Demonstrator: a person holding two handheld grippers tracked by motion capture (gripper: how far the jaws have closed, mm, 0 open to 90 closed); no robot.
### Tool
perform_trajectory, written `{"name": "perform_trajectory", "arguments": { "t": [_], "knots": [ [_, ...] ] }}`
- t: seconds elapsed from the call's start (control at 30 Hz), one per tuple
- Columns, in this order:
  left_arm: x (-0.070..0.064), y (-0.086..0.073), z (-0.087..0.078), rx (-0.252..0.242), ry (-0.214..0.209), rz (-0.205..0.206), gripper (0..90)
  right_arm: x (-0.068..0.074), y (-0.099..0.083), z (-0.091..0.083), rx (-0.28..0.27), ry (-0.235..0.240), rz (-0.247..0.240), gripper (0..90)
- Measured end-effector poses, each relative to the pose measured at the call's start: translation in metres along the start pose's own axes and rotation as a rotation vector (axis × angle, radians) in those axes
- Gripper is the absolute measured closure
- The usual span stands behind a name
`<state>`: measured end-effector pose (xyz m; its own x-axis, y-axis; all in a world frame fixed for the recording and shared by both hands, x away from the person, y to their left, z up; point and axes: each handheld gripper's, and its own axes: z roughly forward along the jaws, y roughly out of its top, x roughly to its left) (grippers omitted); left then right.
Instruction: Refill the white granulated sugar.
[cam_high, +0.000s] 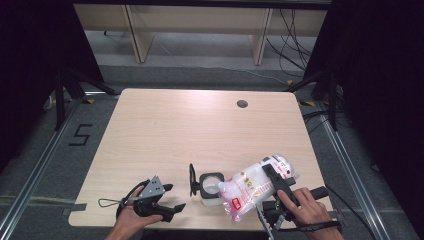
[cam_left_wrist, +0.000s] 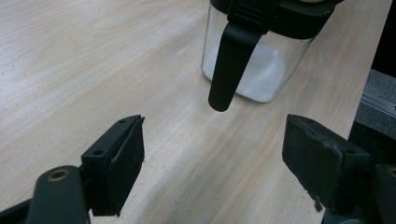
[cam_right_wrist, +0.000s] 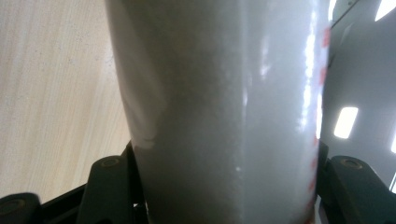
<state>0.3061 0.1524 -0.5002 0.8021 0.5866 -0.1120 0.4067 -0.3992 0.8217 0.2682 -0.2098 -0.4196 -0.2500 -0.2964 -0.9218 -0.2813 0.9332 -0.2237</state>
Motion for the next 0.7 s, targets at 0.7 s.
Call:
{"name": "perform_trajectory", "arguments": {
  "t": [0.7],
  "knots": [
    [-0.0007,-0.0002,0.0003,-0.003,0.000,-0.011,20.6,0.0044,0.0012,0.0007,0.016,0.019,0.004,42.2]
  ]
}}
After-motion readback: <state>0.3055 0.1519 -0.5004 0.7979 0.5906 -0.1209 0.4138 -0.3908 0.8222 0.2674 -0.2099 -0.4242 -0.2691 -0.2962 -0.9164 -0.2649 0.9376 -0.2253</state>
